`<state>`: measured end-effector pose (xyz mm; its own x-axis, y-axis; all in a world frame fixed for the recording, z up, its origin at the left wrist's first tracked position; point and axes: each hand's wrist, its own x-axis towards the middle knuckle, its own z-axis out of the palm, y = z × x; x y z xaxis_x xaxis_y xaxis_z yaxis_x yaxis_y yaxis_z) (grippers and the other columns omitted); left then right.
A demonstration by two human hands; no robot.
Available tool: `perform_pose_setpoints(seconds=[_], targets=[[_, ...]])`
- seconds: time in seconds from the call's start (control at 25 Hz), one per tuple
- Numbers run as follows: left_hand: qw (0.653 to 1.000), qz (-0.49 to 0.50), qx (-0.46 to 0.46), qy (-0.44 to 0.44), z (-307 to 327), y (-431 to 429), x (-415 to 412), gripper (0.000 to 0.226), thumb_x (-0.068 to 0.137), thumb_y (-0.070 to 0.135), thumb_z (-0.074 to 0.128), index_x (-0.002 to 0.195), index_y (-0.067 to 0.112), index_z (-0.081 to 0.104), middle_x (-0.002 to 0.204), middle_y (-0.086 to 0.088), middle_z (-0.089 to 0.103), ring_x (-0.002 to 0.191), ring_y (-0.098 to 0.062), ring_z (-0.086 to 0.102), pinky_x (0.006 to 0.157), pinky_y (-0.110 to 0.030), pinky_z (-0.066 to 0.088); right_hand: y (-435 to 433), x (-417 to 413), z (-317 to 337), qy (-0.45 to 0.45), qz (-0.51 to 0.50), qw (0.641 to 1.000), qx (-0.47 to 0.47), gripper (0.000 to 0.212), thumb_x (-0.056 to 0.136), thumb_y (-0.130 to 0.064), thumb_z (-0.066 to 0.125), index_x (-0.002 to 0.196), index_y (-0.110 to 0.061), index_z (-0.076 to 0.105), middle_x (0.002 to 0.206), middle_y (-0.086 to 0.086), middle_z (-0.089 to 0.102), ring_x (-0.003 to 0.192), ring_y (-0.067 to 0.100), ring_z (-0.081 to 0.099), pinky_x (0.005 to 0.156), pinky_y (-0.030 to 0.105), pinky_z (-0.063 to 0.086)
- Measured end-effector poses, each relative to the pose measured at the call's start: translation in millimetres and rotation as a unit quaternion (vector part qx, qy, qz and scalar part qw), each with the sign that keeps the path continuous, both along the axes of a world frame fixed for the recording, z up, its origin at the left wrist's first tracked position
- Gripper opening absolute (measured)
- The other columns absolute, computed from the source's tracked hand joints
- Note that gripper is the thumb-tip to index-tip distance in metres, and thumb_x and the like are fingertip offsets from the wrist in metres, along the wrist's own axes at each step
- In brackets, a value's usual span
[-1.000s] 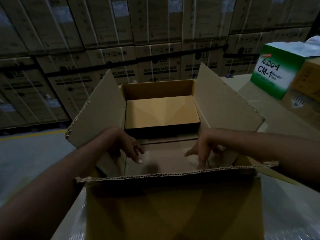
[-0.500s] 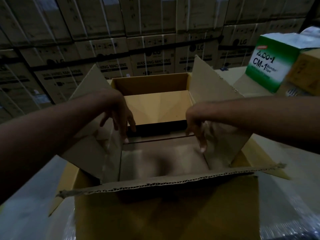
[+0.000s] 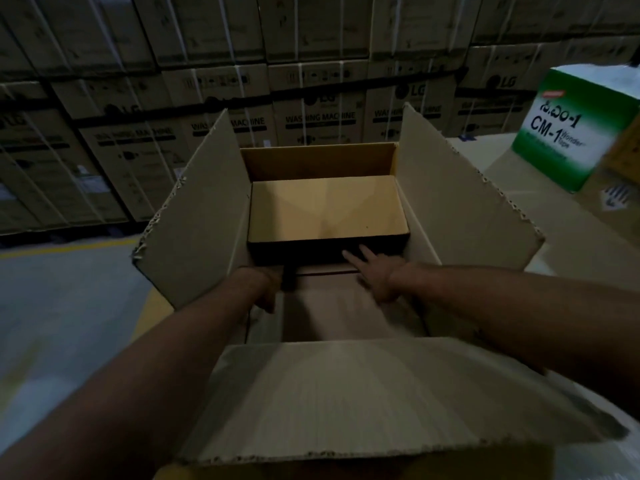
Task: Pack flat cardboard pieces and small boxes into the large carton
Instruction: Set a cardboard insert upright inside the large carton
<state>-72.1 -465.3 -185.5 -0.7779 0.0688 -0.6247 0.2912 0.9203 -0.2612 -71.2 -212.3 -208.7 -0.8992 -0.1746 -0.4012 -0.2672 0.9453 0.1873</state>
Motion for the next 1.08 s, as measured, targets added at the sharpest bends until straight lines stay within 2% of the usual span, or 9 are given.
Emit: perform_pose_setpoints(seconds=[0.08,0.28,0.36,0.44,0.48,0.56,0.72,0.88,1.08], targets=[[0.997,0.021,0.071,-0.005,-2,0,-19,0.076,0.084,0.036,0.079,0.149,0.034,0.040,0.154,-0.009,0.046,0.118,-0.022,0.061,0.088,-0.025,0.055,-10,-17,9,0.140,0.037,0.988,-0.053,0.102,0.089,-0.018,0.065,0.163,-0.027,-0.005,0.159,0.012,0.029,0.130,0.035,0.046,0.102,0.051,0.043],[0.992,-0.010,0.075,0.104,55,19,-85,0.093,0.087,0.048,0.073,0.158,0.015,0.023,0.157,-0.013,0.036,0.142,-0.033,0.040,0.111,-0.044,0.040,-9,-79,64,0.364,0.089,0.918,-0.128,0.083,0.082,-0.003,0.069,0.156,-0.009,0.032,0.156,0.019,0.041,0.110,0.036,0.062,0.082,0.044,0.051],[0.973,-0.031,0.068,0.220,76,19,-106,0.085,0.090,0.050,0.067,0.156,0.019,0.024,0.155,-0.013,0.036,0.140,-0.036,0.039,0.109,-0.050,0.036,-5,-108,74,0.475,0.128,0.855,-0.164,0.058,0.084,0.002,0.058,0.142,-0.003,0.049,0.144,0.021,0.055,0.096,0.035,0.066,0.071,0.042,0.054],[0.950,-0.044,0.057,0.305,84,11,-123,0.088,0.090,0.049,0.065,0.159,0.022,0.018,0.156,-0.012,0.033,0.141,-0.037,0.035,0.111,-0.054,0.031,0,-140,89,0.569,0.147,0.789,-0.180,0.045,0.089,0.003,0.048,0.134,-0.003,0.052,0.142,0.021,0.056,0.107,0.037,0.065,0.084,0.044,0.056],[0.938,-0.039,0.063,0.340,86,5,-136,0.089,0.090,0.046,0.065,0.160,0.024,0.014,0.159,-0.011,0.030,0.143,-0.036,0.032,0.112,-0.055,0.029,5,-157,99,0.574,0.131,0.790,-0.169,0.046,0.091,0.003,0.047,0.137,-0.004,0.049,0.149,0.021,0.050,0.124,0.038,0.058,0.098,0.047,0.051],[0.919,-0.019,0.070,0.388,88,-8,-156,0.090,0.090,0.038,0.066,0.161,0.026,0.013,0.163,-0.010,0.023,0.146,-0.034,0.026,0.114,-0.057,0.027,19,-187,115,0.456,0.027,0.876,-0.155,0.062,0.091,0.000,0.054,0.150,-0.011,0.039,0.166,0.017,0.025,0.151,0.036,0.028,0.120,0.053,0.027],[0.912,0.037,0.019,0.409,76,-33,-182,0.083,0.091,0.037,0.061,0.160,0.027,0.017,0.161,-0.012,0.030,0.145,-0.034,0.031,0.117,-0.051,0.019,46,-222,100,0.224,-0.075,0.963,-0.127,0.092,0.094,-0.032,0.068,0.164,-0.028,0.008,0.170,0.008,-0.018,0.156,0.037,0.005,0.122,0.057,0.022],[0.908,-0.012,-0.074,0.412,52,-39,-193,0.076,0.096,0.040,0.051,0.161,0.025,0.015,0.158,-0.012,0.037,0.150,-0.032,0.023,0.121,-0.048,0.008,50,-225,73,0.234,-0.053,0.968,-0.067,0.107,0.091,-0.031,0.073,0.163,-0.031,-0.006,0.167,0.008,-0.027,0.157,0.035,-0.006,0.121,0.056,0.019],[0.879,-0.017,-0.172,0.445,64,-39,-198,0.079,0.092,0.053,0.053,0.159,0.023,0.022,0.159,-0.013,0.035,0.150,-0.034,0.019,0.122,-0.057,0.001,59,-239,83,0.349,-0.095,0.930,-0.073,0.117,0.083,-0.041,0.080,0.162,-0.036,-0.006,0.169,0.015,-0.017,0.154,0.041,0.015,0.123,0.051,0.010]])
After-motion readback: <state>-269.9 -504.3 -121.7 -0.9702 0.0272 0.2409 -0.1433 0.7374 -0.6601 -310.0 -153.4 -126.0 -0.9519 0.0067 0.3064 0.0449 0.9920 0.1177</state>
